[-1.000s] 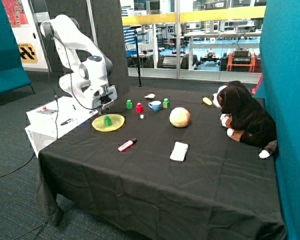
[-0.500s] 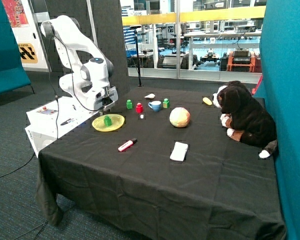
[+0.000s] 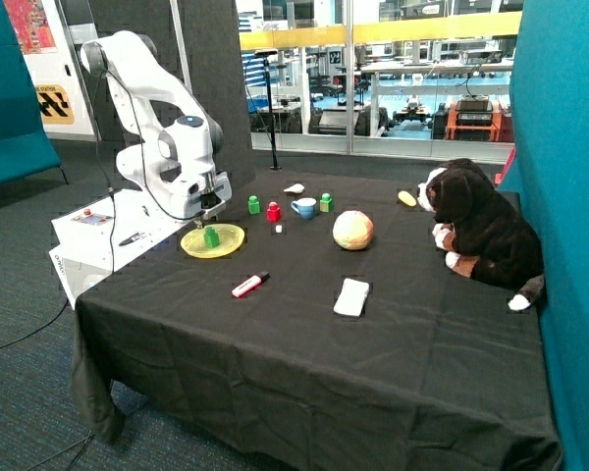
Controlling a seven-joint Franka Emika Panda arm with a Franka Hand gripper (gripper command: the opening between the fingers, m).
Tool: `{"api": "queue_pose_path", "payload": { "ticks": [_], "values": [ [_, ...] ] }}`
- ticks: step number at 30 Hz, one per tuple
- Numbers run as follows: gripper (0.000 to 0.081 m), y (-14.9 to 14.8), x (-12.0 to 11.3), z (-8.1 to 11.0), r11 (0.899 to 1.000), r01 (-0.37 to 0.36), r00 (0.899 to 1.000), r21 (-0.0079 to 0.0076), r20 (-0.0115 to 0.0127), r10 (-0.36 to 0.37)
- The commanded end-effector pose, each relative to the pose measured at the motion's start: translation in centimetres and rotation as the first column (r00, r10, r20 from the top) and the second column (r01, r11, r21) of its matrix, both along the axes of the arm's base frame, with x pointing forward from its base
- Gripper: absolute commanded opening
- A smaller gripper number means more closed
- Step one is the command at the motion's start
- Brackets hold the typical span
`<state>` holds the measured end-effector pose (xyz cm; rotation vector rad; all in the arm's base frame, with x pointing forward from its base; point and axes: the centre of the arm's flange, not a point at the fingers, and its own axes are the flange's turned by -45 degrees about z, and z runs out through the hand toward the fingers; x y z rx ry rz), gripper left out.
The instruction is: Stack green blocks
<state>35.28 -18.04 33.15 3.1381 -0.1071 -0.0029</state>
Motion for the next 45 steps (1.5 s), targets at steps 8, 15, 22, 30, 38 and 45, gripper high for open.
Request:
{"api": "queue_pose_path", "payload": {
  "ticks": [8,15,22,30,38,45],
  "values": [
    [0.0399,-0.6,0.1,-0.8,1.000,-0.002,1.000,0.0016,0.0019,0.002],
    [0.0385,-0.6,0.5,-1.0,1.000,-0.008,1.000,0.0016,0.0019,0.008],
    [0.0352,-0.4,0.7,-1.1,1.000,-0.014,1.000,0.0016,0.0019,0.014],
    [0.0295,-0.3,0.7,-1.2,1.000,-0.014,1.000,0.0016,0.0019,0.014],
    [0.0247,-0.3,0.2,-1.5,1.000,-0.009,1.000,0.0016,0.0019,0.009],
    [0.0243,-0.3,-0.2,-1.6,1.000,-0.006,1.000,0.0016,0.0019,0.006]
  ]
}}
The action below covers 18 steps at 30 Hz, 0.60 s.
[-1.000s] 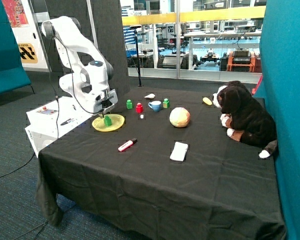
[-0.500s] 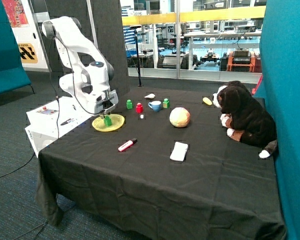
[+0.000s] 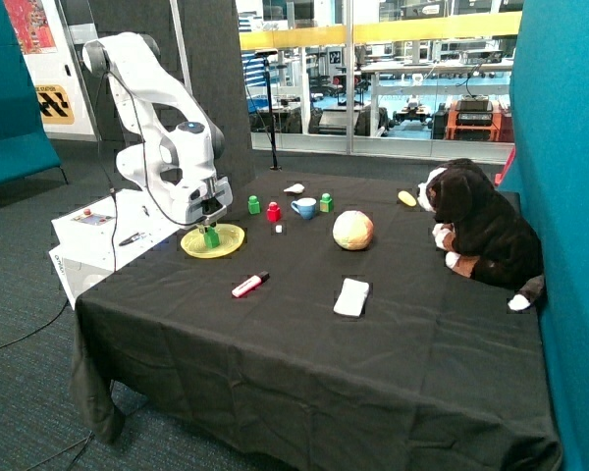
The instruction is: Stack green blocks
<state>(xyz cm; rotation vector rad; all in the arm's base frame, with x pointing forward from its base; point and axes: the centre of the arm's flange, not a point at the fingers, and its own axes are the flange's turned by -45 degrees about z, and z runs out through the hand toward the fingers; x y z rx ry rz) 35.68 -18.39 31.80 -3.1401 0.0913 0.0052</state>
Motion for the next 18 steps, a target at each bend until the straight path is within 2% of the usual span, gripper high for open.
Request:
{"api": "queue_pose_path", "payload": {
  "ticks": [1,5,7,8,14,18],
  "values": [
    [0.0234,0.05,-0.61,-0.25,1.000,0.002,1.000,-0.0002,0.0033,-0.002],
    [0.0246,0.02,-0.77,-0.30,1.000,0.003,1.000,-0.0002,0.0033,-0.003],
    [0.0199,0.01,-0.86,-0.34,1.000,0.004,1.000,-0.0002,0.0033,-0.004],
    [0.0199,0.01,-0.89,-0.36,1.000,0.004,1.000,-0.0002,0.0033,-0.004],
    [0.0020,0.08,-1.08,-0.54,1.000,0.004,1.000,-0.0002,0.0033,-0.004],
    [0.0001,0.16,-1.10,-0.58,1.000,0.003,1.000,-0.0002,0.0033,-0.003]
  ]
}}
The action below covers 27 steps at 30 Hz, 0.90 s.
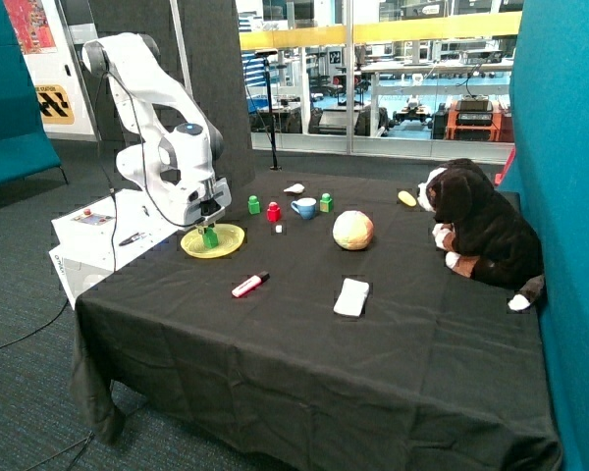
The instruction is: Stack green blocks
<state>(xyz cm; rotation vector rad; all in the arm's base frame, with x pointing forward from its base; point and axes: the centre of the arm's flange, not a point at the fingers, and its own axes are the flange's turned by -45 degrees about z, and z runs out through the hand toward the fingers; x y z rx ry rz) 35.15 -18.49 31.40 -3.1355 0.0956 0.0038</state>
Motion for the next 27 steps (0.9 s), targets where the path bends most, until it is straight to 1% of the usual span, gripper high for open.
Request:
{"api": "queue_pose_path", "payload": {
  "ticks": [1,18,22,27],
  "values": [
    [0.0001,0.3,-0.6,-0.2,1.000,0.000,1.000,-0.0047,0.0023,0.000],
    [0.0000,0.3,-0.2,0.4,1.000,-0.010,1.000,-0.0047,0.0023,0.010],
    [0.0000,0.3,0.0,0.9,1.000,-0.015,1.000,-0.0047,0.0023,0.015],
    [0.0000,0.6,0.6,1.9,1.000,-0.028,1.000,-0.0047,0.0023,0.028]
  ]
}}
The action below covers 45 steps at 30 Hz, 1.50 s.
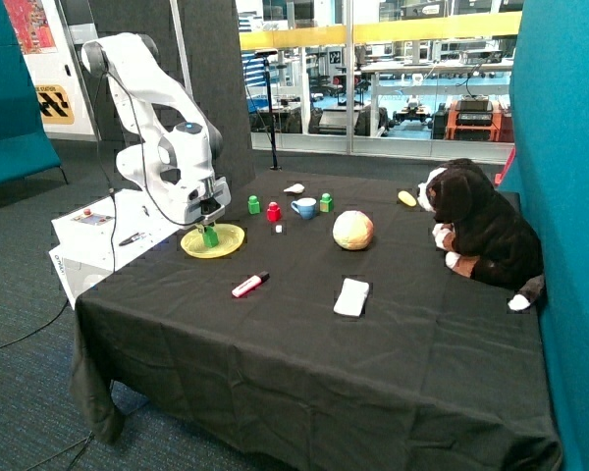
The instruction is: Stack green blocks
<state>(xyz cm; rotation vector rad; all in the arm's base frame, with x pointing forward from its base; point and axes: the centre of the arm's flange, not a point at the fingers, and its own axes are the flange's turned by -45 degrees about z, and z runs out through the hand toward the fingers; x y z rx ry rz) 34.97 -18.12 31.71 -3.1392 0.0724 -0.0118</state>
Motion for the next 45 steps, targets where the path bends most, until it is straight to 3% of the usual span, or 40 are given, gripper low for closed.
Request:
{"api": "queue_pose_path", "payload": {
  "ticks": [1,26,45],
  "values": [
    [0.0000,0.4,0.9,1.8,1.000,-0.016,1.000,-0.0014,-0.0076,0.016],
    [0.0000,3.1,4.9,5.2,0.997,-0.081,0.997,-0.0014,-0.0076,0.081],
    [0.0000,8.3,6.8,5.8,0.981,-0.196,0.981,-0.0014,-0.0076,0.196]
  ]
}}
